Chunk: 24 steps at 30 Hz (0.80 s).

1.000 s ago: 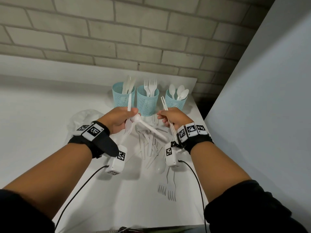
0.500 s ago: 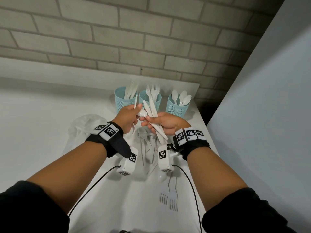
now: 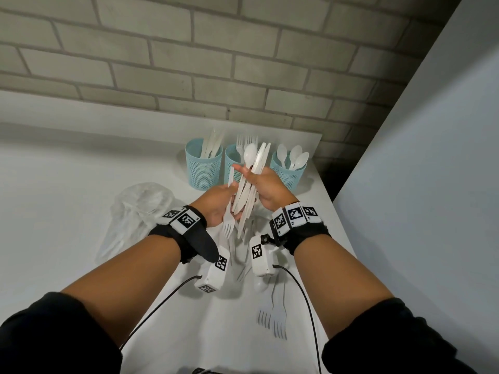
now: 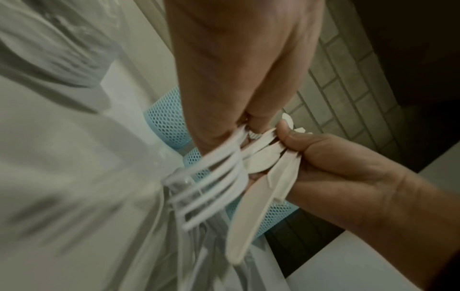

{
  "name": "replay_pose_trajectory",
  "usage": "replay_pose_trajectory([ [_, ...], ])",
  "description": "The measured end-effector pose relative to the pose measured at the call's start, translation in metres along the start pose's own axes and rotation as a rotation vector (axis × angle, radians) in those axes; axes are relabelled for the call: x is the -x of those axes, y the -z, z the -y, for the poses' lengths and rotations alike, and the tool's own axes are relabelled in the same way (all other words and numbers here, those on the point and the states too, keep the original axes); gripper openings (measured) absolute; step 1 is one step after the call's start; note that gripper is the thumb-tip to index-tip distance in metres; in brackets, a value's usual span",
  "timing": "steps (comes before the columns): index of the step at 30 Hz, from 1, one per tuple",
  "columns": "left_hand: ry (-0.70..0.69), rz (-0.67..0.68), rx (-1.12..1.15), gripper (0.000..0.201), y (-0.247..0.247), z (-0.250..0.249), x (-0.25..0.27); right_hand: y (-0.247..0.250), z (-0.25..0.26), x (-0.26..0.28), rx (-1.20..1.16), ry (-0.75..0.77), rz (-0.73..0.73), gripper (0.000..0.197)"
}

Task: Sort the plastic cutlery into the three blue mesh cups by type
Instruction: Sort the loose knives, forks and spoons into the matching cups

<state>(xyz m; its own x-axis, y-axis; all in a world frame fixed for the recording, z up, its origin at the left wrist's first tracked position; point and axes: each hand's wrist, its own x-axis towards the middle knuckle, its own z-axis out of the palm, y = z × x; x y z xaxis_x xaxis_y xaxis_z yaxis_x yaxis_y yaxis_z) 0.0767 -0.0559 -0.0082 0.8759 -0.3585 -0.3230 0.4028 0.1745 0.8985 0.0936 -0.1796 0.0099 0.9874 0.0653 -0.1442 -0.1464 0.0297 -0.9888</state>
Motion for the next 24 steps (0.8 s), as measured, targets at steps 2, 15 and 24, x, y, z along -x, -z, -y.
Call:
replay_pose_trajectory([
  [2,-0.013,0.059,-0.015,0.037,-0.001,0.000,0.002,0.002,-0.001,0.001,0.027,0.000,0.000,0.033],
  [15,-0.080,0.131,0.008,0.018,-0.011,0.001,0.006,-0.004,0.005,0.006,-0.023,-0.049,-0.003,0.042],
  [24,-0.076,0.021,-0.033,0.013,-0.007,0.001,0.008,0.014,0.009,0.001,-0.104,-0.066,-0.167,0.021],
])
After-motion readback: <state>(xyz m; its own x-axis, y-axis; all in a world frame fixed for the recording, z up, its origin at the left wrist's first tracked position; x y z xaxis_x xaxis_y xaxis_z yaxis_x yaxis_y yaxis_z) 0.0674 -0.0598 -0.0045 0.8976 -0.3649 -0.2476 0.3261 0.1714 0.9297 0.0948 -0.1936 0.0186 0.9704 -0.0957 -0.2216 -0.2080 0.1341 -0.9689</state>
